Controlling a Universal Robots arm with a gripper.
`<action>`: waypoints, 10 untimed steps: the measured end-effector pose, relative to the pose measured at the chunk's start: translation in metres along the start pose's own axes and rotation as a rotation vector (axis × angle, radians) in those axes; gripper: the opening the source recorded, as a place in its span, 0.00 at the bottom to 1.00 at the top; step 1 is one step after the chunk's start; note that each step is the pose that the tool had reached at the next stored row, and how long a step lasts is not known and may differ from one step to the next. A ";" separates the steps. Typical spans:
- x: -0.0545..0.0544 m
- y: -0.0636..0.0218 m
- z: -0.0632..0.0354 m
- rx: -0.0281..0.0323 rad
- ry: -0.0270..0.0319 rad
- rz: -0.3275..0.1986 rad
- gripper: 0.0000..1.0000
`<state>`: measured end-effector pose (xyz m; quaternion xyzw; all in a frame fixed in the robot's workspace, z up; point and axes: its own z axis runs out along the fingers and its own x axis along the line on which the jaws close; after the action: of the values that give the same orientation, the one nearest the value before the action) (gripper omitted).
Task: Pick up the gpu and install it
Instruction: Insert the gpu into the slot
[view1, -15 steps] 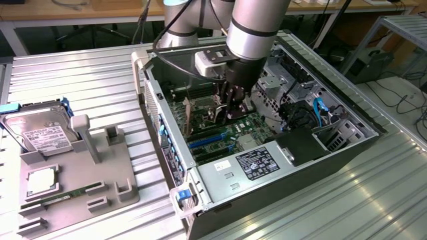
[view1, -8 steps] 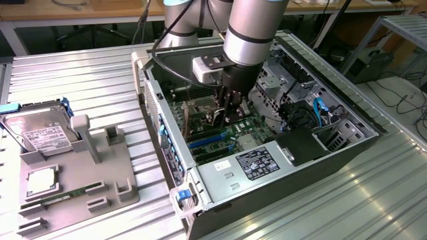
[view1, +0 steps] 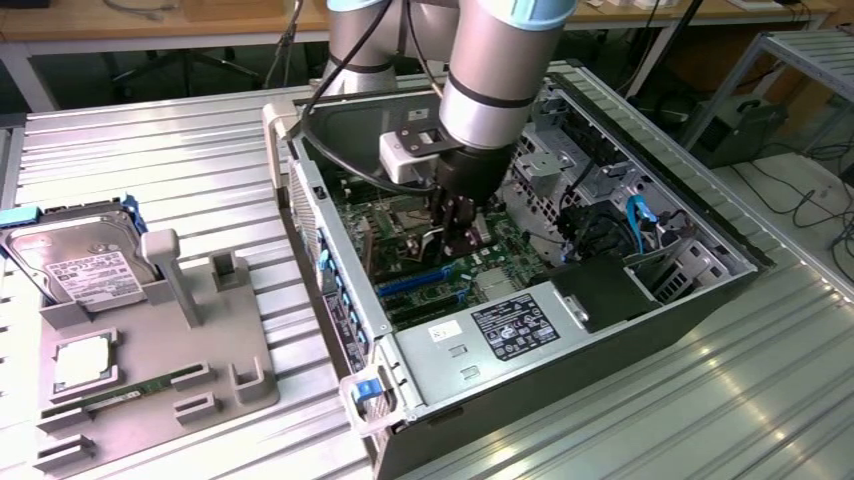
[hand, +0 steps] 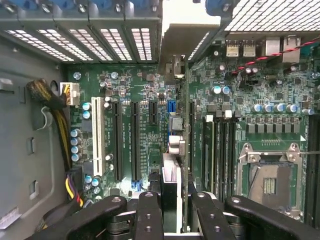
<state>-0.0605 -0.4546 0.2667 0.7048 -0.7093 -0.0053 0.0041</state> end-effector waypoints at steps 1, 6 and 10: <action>0.000 0.0019 0.0011 0.0003 0.0001 0.000 0.27; 0.000 0.0033 0.0054 0.0005 -0.0010 0.003 0.27; 0.000 0.0038 0.0079 0.0003 -0.0198 0.003 0.27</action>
<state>-0.0643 -0.4551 0.2589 0.7036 -0.7105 -0.0121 -0.0030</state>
